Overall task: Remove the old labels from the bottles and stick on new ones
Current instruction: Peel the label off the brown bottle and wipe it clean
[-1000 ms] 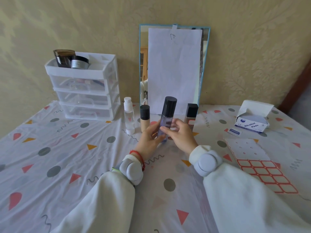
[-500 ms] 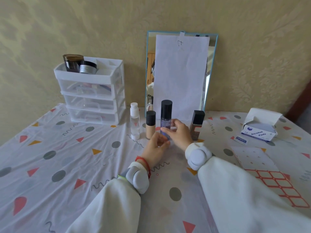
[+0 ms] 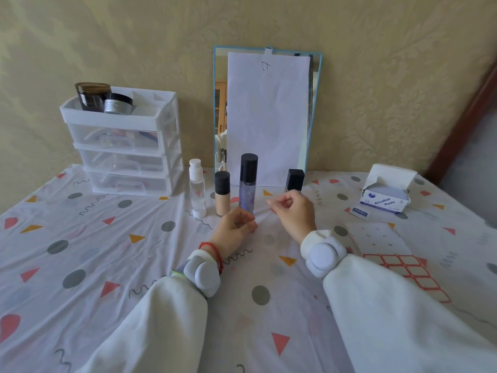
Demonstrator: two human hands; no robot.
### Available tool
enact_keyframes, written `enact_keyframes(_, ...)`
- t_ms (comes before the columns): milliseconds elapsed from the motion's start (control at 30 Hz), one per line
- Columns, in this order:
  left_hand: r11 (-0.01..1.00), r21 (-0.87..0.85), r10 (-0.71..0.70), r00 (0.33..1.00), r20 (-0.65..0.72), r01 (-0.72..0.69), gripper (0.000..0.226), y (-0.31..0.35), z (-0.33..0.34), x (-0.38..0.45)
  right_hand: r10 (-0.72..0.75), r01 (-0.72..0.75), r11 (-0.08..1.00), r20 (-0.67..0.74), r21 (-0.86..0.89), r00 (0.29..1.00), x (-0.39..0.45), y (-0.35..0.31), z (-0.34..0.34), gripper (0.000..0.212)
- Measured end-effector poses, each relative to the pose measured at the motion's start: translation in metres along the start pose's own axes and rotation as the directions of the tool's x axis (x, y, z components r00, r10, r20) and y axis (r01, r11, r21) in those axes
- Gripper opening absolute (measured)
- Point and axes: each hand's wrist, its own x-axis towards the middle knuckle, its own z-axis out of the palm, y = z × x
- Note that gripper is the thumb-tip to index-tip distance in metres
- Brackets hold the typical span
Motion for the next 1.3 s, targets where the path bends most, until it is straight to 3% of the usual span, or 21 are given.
enact_keyframes(100,1.000,-0.030,0.002,1.000,0.003,-0.002,0.012,-0.001,0.001,0.001,0.009,-0.021,0.998,-0.202,-0.056,0.979,0.004,0.007,-0.014,0.030)
enact_keyframes(167,1.000,-0.030,0.005,1.000,0.019,-0.005,0.013,-0.002,0.000,0.001,0.022,-0.042,0.996,-0.235,-0.081,0.972,0.010,0.012,-0.017,0.041)
enact_keyframes(267,1.000,-0.020,0.013,0.999,0.037,-0.012,0.013,-0.003,0.001,0.001,0.067,-0.082,0.993,-0.163,-0.088,0.984,0.018,0.019,-0.015,0.063)
enact_keyframes(367,0.999,-0.030,0.014,0.999,0.030,-0.013,0.015,-0.004,0.001,0.001,0.124,-0.126,0.992,-0.056,-0.027,0.991,0.022,0.023,-0.008,0.069)
enact_keyframes(767,1.000,-0.029,-0.010,0.998,0.062,0.012,0.016,-0.007,0.001,0.003,0.165,-0.165,0.986,-0.011,0.004,0.986,0.027,0.028,-0.004,0.039)
enact_keyframes(967,0.995,-0.099,0.028,0.998,0.057,-0.023,0.010,-0.001,0.003,-0.001,0.081,-0.080,0.994,-0.006,0.078,0.997,0.006,0.023,-0.014,0.040)
enact_keyframes(1300,0.992,-0.124,0.045,0.997,0.068,-0.036,0.019,0.010,0.000,-0.005,-0.043,-0.013,0.953,0.178,0.302,0.983,-0.034,0.002,-0.003,0.030)
